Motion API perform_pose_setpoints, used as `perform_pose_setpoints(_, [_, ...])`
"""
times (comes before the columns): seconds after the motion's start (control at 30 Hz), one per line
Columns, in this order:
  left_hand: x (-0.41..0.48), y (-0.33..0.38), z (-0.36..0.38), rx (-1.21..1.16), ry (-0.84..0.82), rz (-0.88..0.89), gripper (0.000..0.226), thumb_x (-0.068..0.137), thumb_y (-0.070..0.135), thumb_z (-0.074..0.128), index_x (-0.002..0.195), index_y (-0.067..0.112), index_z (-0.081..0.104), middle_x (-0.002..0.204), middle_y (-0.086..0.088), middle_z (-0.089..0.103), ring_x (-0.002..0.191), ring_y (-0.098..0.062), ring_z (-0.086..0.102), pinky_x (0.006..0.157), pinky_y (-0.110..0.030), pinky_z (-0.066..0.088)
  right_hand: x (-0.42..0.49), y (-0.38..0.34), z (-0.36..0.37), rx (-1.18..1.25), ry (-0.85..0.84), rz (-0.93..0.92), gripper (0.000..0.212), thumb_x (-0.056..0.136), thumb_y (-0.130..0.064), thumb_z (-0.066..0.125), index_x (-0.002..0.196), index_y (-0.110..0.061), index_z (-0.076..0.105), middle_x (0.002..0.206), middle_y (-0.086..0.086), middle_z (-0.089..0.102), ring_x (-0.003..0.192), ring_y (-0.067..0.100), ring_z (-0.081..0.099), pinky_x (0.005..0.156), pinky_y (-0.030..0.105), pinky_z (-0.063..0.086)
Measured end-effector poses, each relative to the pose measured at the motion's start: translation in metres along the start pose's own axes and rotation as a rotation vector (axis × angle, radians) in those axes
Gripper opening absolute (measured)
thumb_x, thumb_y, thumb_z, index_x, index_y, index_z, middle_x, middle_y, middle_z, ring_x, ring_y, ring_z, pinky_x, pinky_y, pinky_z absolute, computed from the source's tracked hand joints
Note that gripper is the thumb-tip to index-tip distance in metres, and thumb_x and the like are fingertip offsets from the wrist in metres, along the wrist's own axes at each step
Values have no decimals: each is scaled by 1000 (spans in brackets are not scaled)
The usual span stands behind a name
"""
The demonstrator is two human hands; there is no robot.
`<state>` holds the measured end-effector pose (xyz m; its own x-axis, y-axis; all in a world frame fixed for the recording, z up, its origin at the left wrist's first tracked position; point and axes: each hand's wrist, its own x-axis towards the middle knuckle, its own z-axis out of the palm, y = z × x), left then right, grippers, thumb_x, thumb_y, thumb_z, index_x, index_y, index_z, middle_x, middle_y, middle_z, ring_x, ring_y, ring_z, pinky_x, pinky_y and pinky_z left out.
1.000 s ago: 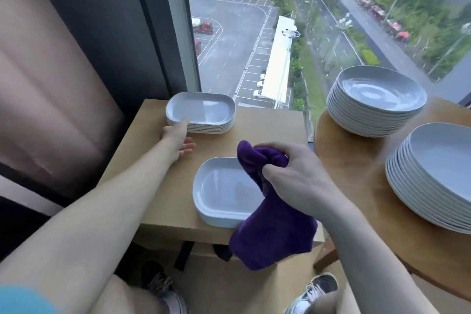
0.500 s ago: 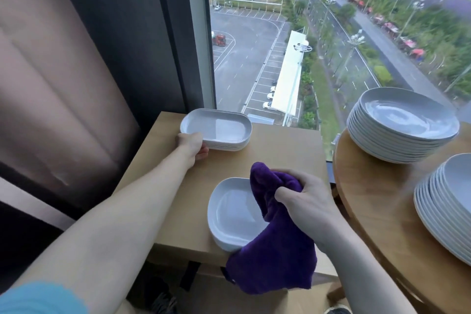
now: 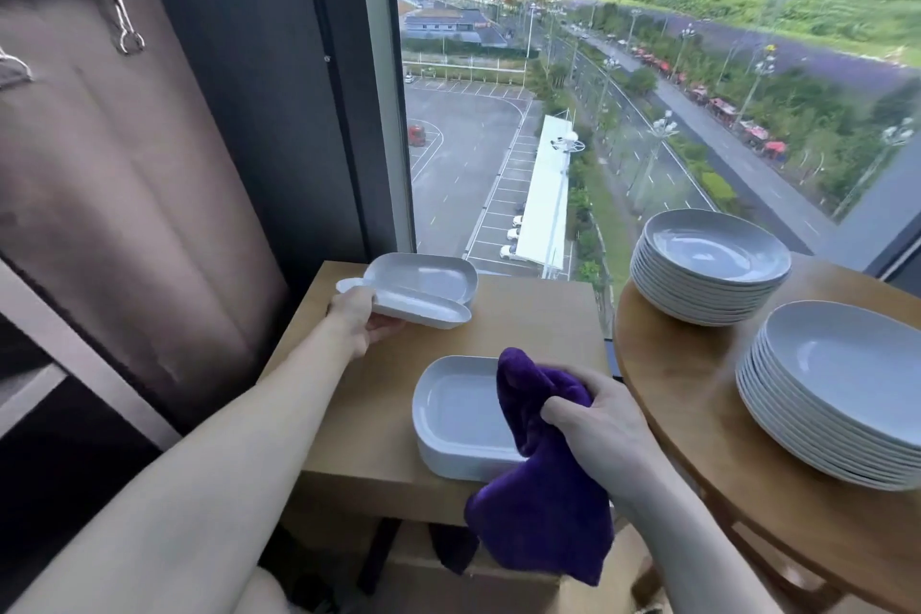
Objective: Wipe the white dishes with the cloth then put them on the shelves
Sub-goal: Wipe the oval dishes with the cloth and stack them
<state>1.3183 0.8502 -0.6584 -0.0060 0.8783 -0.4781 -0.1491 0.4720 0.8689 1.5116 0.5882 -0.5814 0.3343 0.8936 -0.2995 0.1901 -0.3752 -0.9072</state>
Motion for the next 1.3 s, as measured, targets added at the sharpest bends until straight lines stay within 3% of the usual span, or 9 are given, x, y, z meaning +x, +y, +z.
perform_pose_setpoints(0.17, [-43,10,-14,-30,-72,69,45,88,-6,40,129,-5,57,109,-23,68,89,-37,69,68,-45,60,-41,-4,2,31,19,-51,56,81,-1,55,94,-52,74,89,-16,75,79,10,71,71,30,60])
perform_pose_setpoints(0.37, [-109,29,-35,-200,-165,120,21,90,-6,42,96,-1,61,81,-17,69,69,-31,69,66,-40,64,-78,-14,11,40,44,-132,56,82,0,57,92,-52,74,88,-14,76,77,7,71,66,26,58])
perform_pose_setpoints(0.5, [-162,6,-55,-354,-349,113,44,80,-6,50,121,2,65,105,-18,73,94,-32,71,77,-39,64,-91,-23,19,79,40,-186,51,85,0,59,95,-47,76,89,-12,76,76,7,71,58,17,51])
perform_pose_setpoints(0.67, [-210,-47,-74,-532,-377,95,60,71,-14,52,127,7,64,116,-20,72,109,-38,66,108,-51,51,-98,-31,32,94,60,-234,52,87,-5,58,98,-53,73,87,-18,75,76,4,69,70,31,55])
perform_pose_setpoints(0.8, [-236,-82,-84,-603,-424,83,74,65,-11,61,136,11,60,122,-21,73,106,-40,74,95,-52,58,-100,-29,43,59,53,-240,54,86,-2,51,111,-45,71,83,-5,75,74,11,71,78,39,57])
perform_pose_setpoints(0.9, [-251,-94,-88,-694,-546,-9,61,79,6,67,139,4,62,133,-27,67,112,-48,70,92,-58,58,-99,-20,53,-61,44,-280,53,87,-1,49,123,-34,67,89,-4,73,84,13,69,81,33,53])
perform_pose_setpoints(1.0, [-256,-101,-91,-670,-652,-37,52,93,31,58,137,5,67,138,-25,63,118,-45,64,106,-57,49,-99,-5,64,-232,-4,-313,48,90,-7,50,125,-37,62,113,-10,66,101,12,59,85,27,43])
perform_pose_setpoints(1.13, [-257,-108,-94,-642,-649,-49,53,96,40,54,135,7,69,131,-23,67,112,-40,68,98,-51,55,-100,13,78,-461,-31,-346,54,92,-19,49,143,-36,51,131,-16,48,109,3,43,90,19,33])
perform_pose_setpoints(1.3, [-256,-123,-91,-580,-587,-162,75,96,67,53,134,4,68,133,-22,65,126,-37,62,113,-46,46,-119,19,111,-692,-163,-477,55,87,-28,43,140,-40,44,144,-11,37,124,22,44,99,35,44])
